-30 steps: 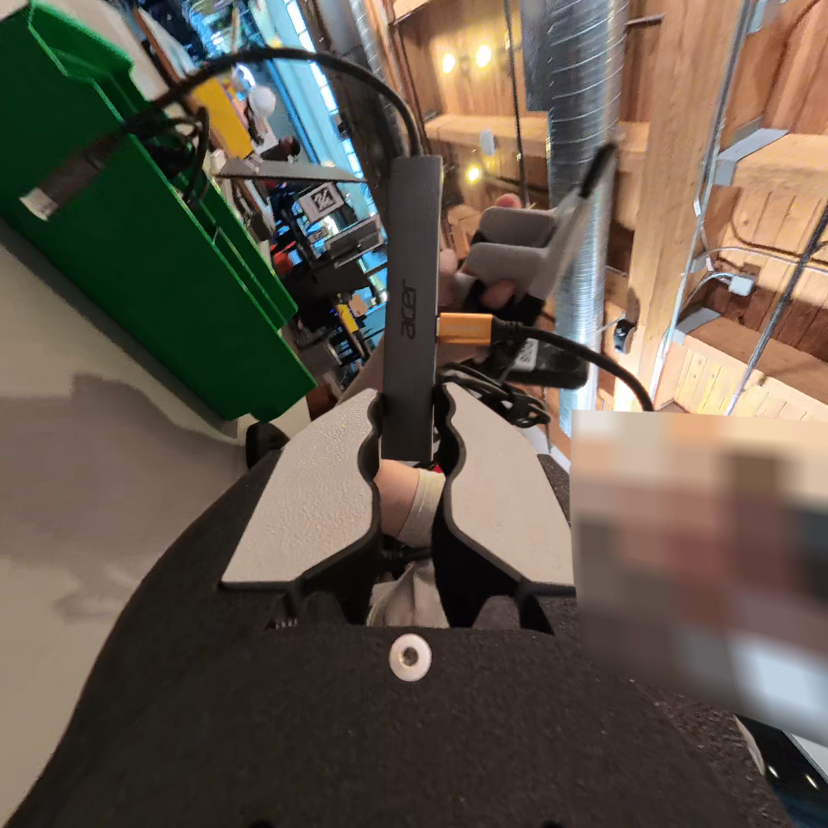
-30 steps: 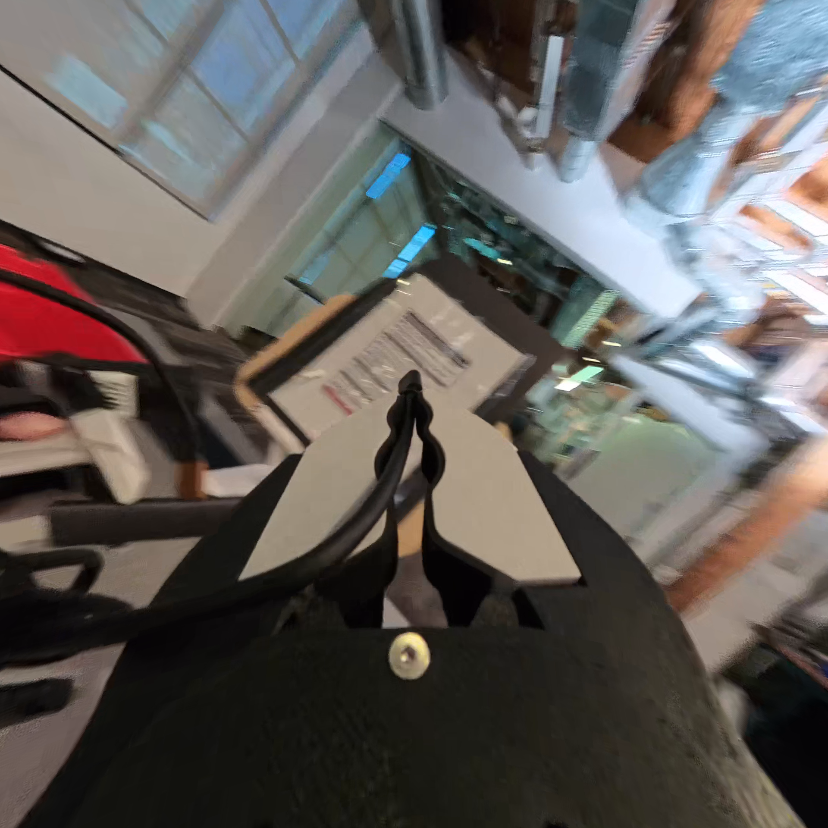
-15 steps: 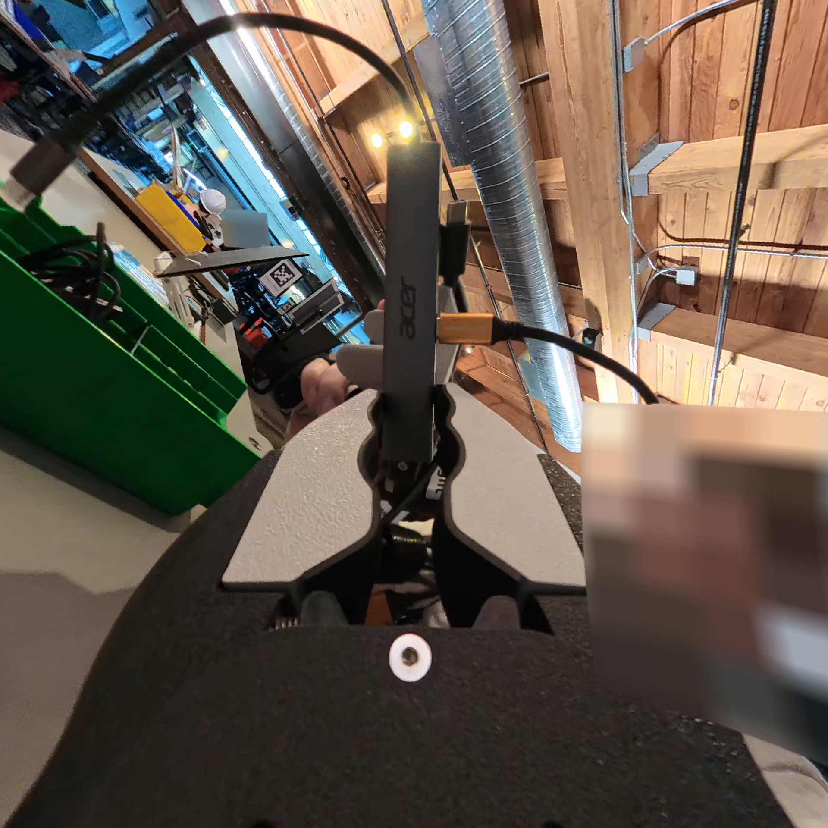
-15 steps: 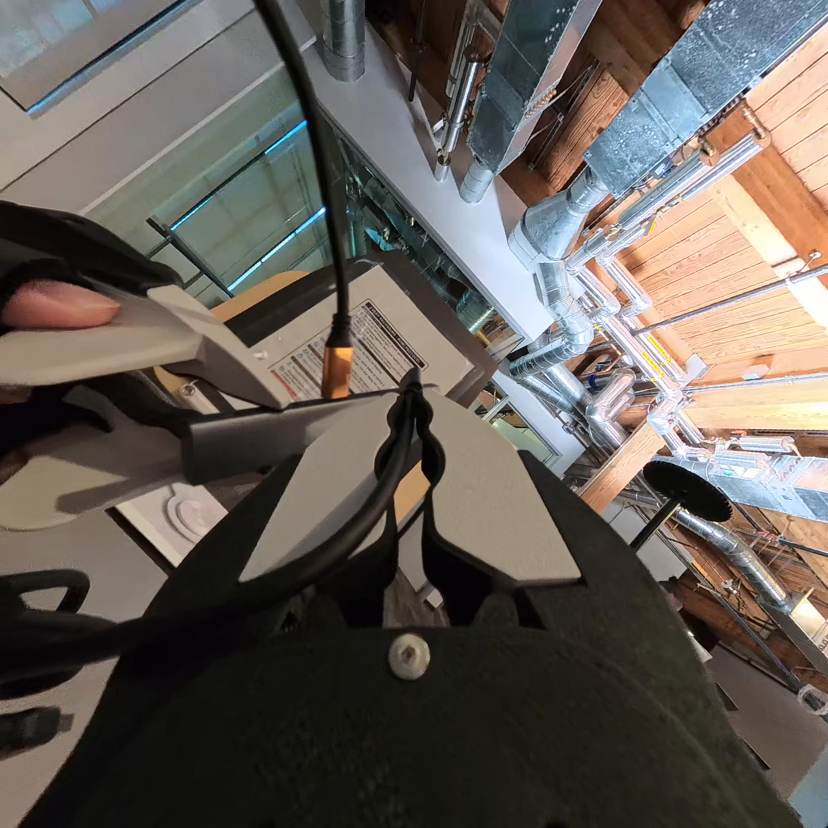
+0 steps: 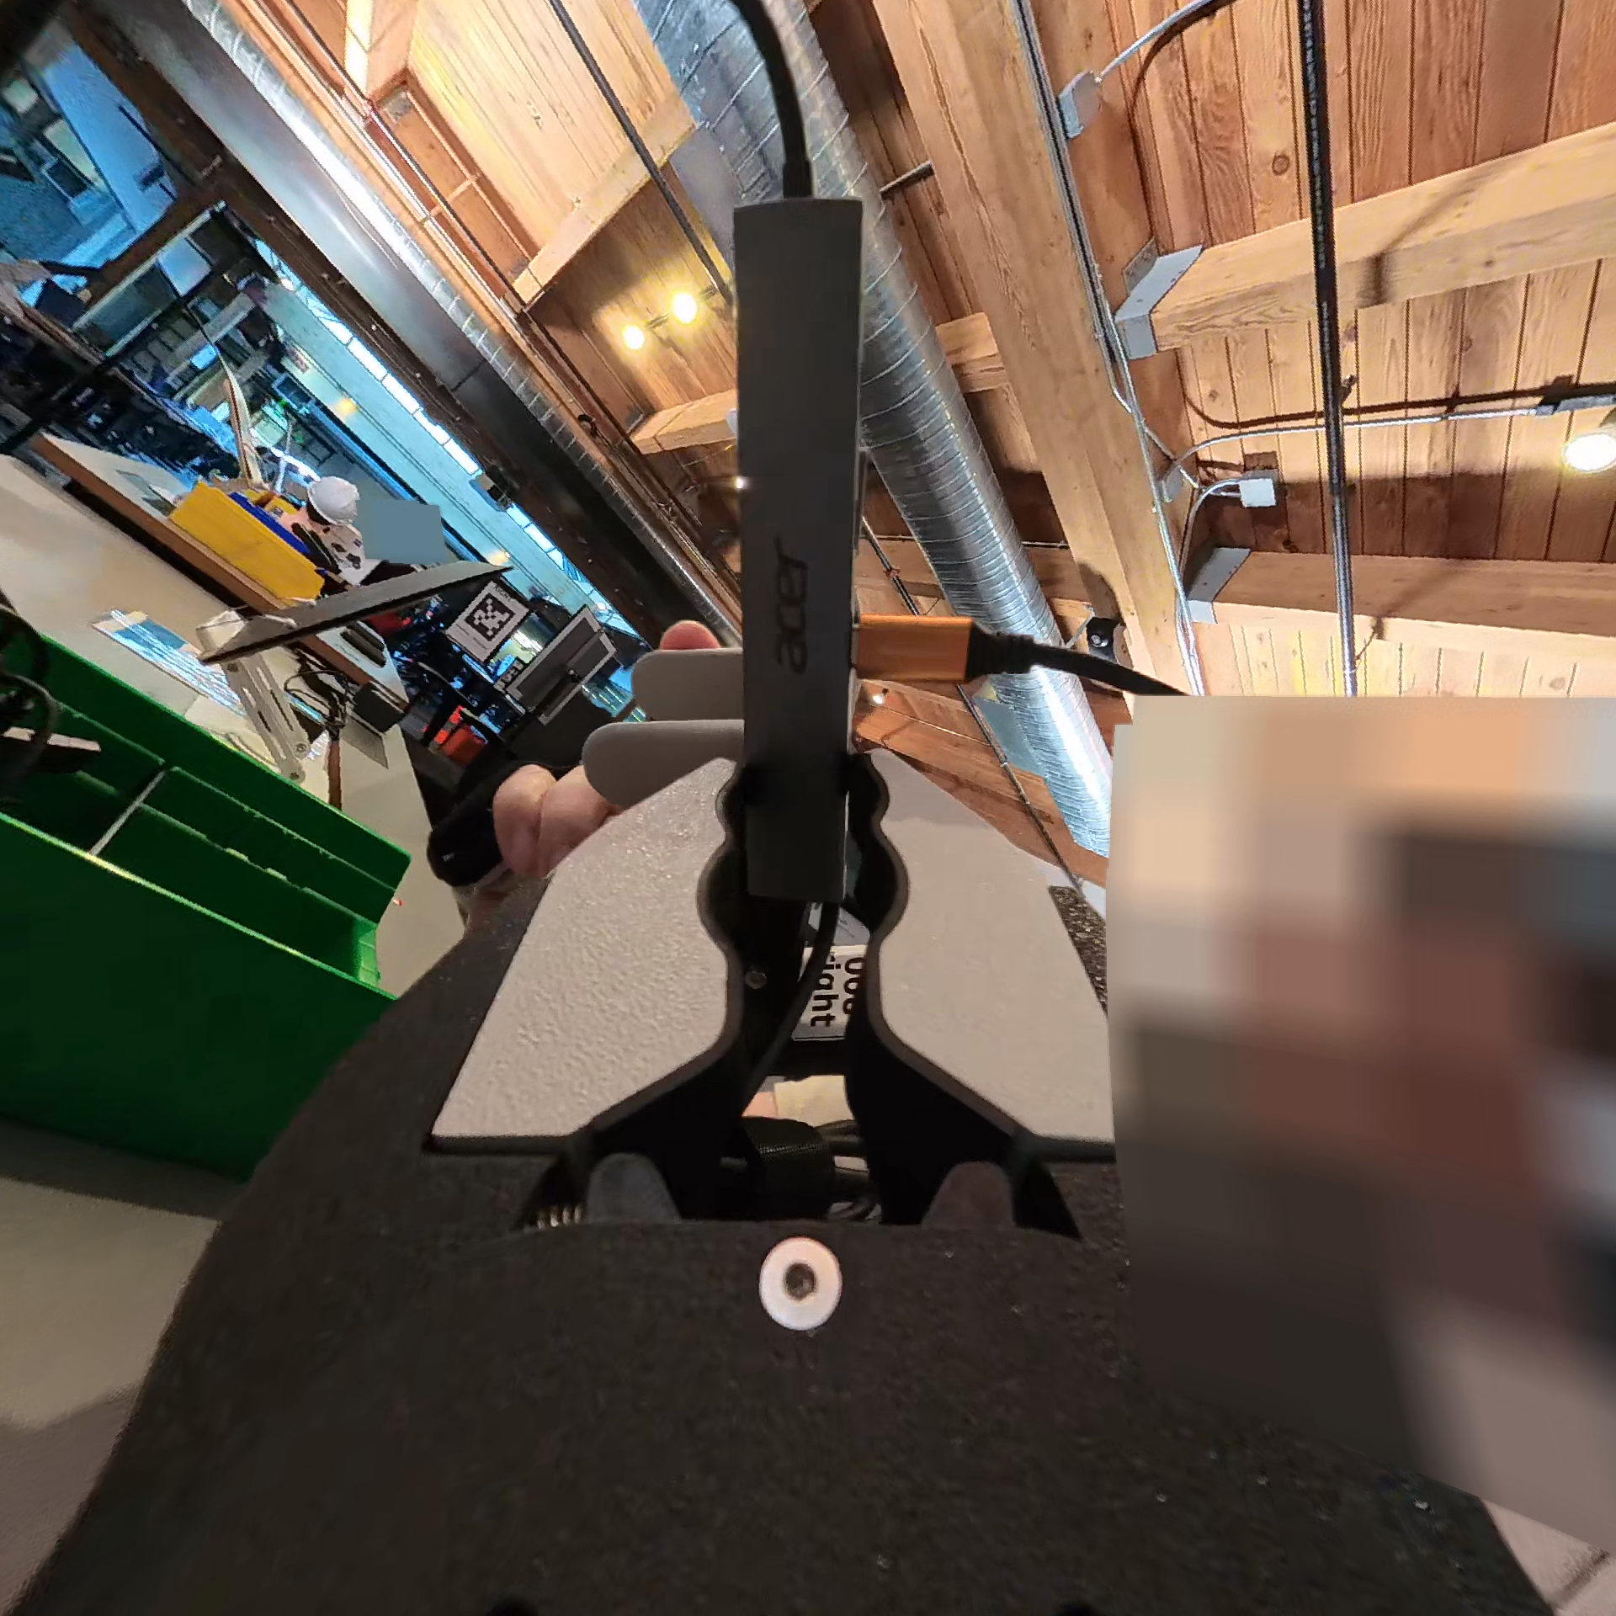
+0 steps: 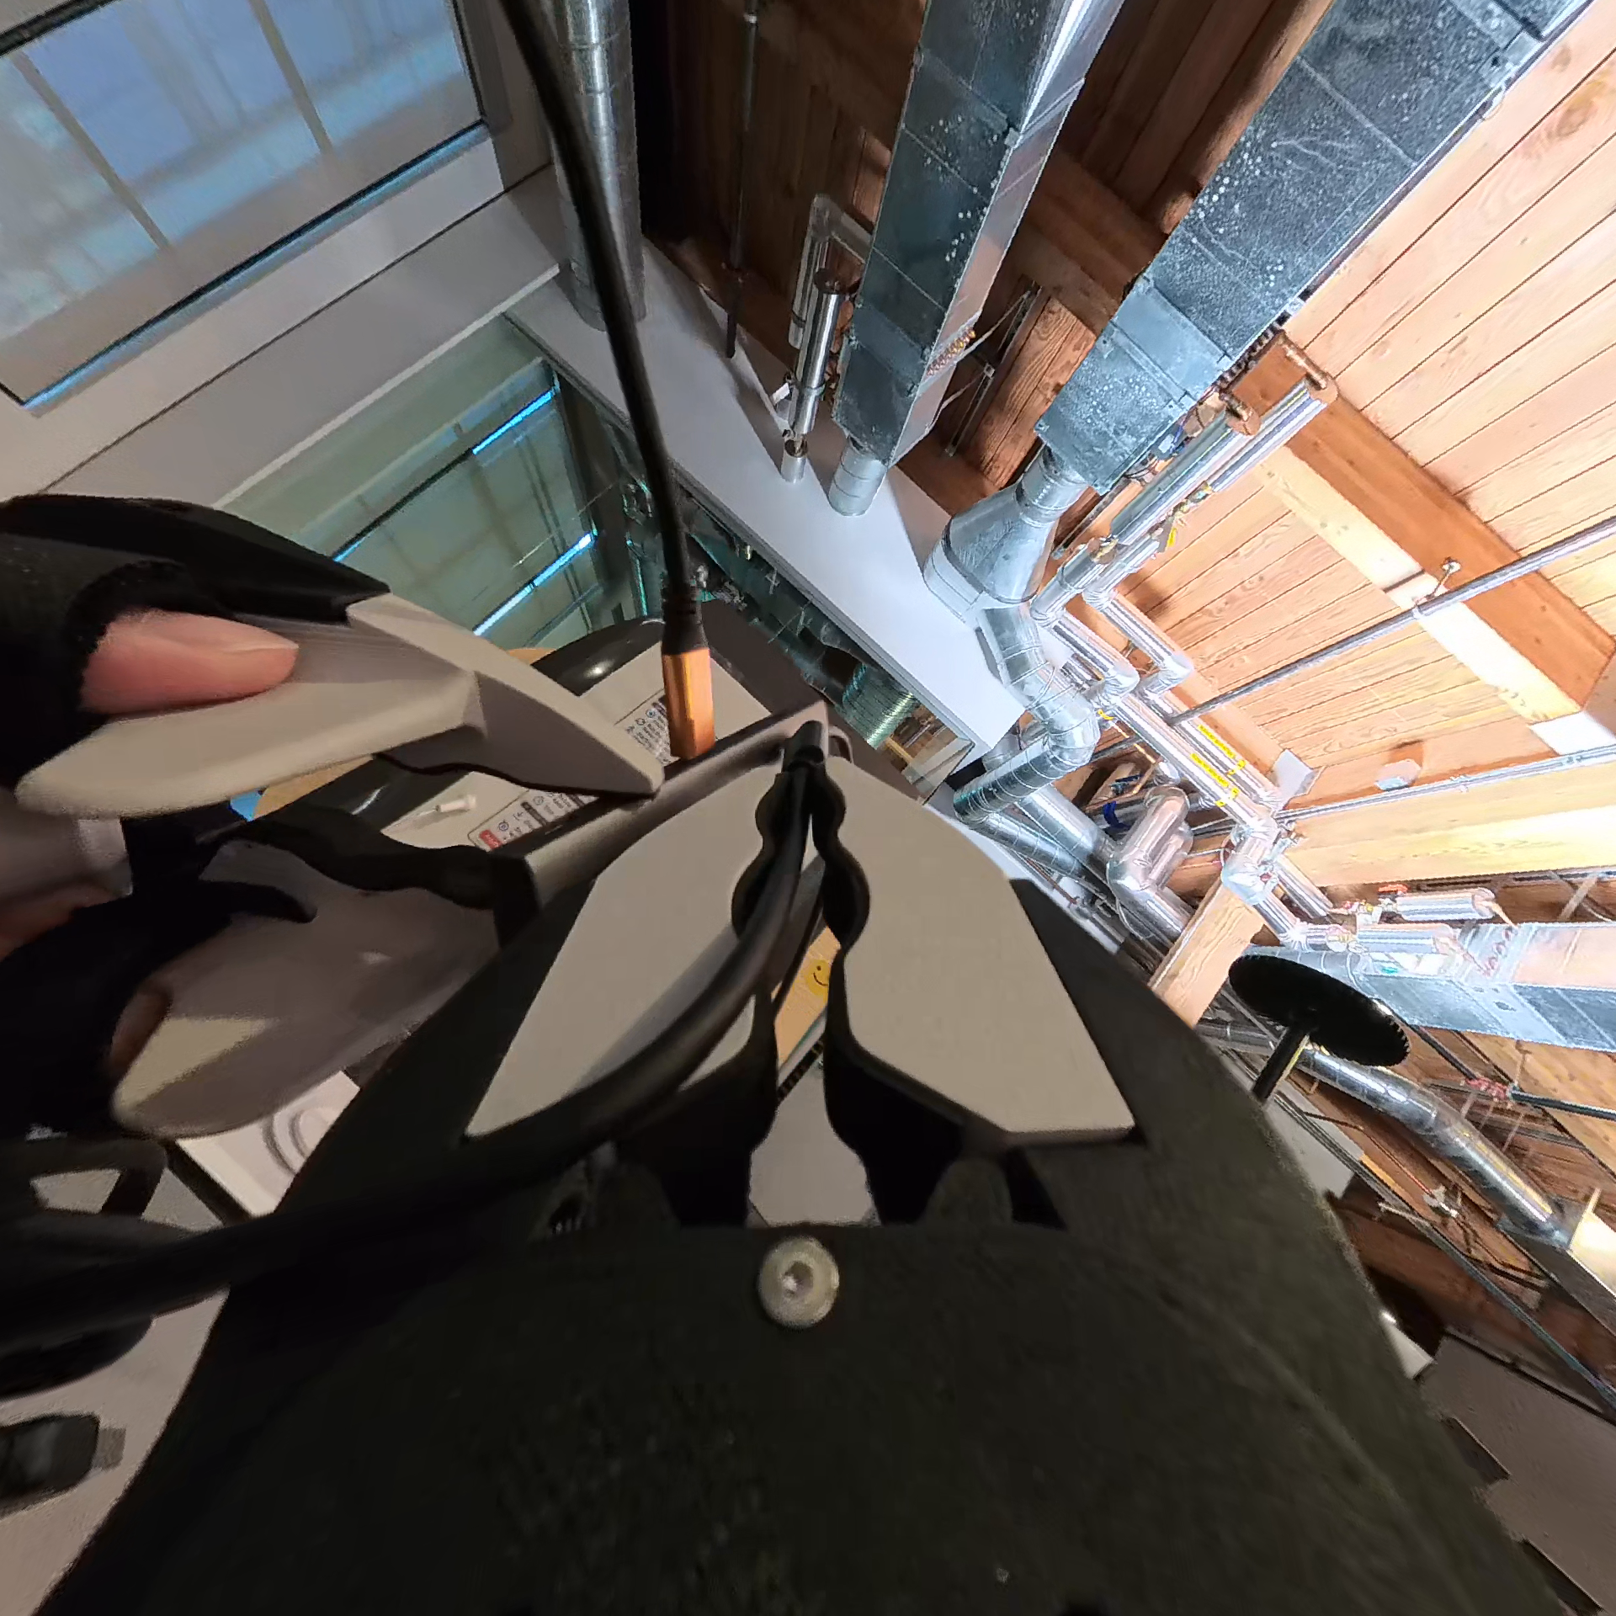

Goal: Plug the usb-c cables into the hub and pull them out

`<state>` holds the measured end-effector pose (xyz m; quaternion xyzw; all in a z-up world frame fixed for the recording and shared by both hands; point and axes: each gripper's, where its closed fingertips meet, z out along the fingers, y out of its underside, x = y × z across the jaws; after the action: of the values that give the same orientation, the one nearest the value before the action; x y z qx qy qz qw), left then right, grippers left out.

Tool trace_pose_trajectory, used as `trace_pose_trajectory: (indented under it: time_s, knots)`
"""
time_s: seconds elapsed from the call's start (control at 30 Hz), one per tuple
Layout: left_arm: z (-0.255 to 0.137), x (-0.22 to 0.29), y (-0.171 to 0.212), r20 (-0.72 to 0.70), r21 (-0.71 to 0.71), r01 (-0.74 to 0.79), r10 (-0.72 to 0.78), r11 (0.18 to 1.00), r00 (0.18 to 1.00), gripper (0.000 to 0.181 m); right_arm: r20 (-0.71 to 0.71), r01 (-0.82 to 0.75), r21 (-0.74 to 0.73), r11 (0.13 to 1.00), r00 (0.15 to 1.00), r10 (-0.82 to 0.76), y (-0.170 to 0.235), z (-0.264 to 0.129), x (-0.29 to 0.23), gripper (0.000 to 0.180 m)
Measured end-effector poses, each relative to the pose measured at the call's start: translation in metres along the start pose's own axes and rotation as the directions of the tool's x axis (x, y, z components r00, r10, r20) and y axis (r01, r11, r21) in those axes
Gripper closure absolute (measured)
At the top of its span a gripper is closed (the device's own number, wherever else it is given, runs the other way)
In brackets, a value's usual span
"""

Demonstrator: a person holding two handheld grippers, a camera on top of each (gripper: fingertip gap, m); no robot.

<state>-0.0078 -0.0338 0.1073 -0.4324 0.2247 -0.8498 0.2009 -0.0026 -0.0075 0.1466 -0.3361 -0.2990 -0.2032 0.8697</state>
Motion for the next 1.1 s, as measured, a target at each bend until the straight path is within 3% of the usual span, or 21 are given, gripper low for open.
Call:
trace_pose_trajectory:
  time_s: [0.4,0.63,0.83,0.93,1.03,1.1]
  knots:
    - [0.008,0.012,0.009,0.065,-0.095,-0.149,0.156,0.984,0.986,0.158,0.014,-0.041,0.090,0.995,0.999,0.040,-0.016,-0.006,0.004,0.176]
    - [0.008,0.009,0.008,0.085,-0.085,-0.149,0.156,0.985,0.984,0.158,-0.008,-0.023,0.085,0.996,1.000,0.024,-0.013,-0.006,0.004,0.176]
    - [-0.008,0.002,-0.006,0.202,-0.088,-0.208,0.222,0.974,0.954,0.159,0.080,0.003,0.070,0.998,0.997,-0.008,-0.007,-0.002,-0.009,0.176]
    - [-0.034,-0.007,-0.025,0.405,-0.153,-0.343,0.376,0.927,0.833,0.158,0.161,0.034,0.078,0.996,0.986,-0.046,-0.010,0.000,-0.008,0.176]
    - [-0.064,-0.012,-0.045,0.592,-0.274,-0.478,0.538,0.835,0.600,0.159,0.254,0.080,0.075,0.994,0.962,-0.097,-0.014,0.000,-0.006,0.175]
    - [-0.077,-0.010,-0.054,0.644,-0.358,-0.530,0.614,0.769,0.456,0.159,0.315,0.099,0.062,0.993,0.942,-0.114,-0.017,-0.001,-0.005,0.175]
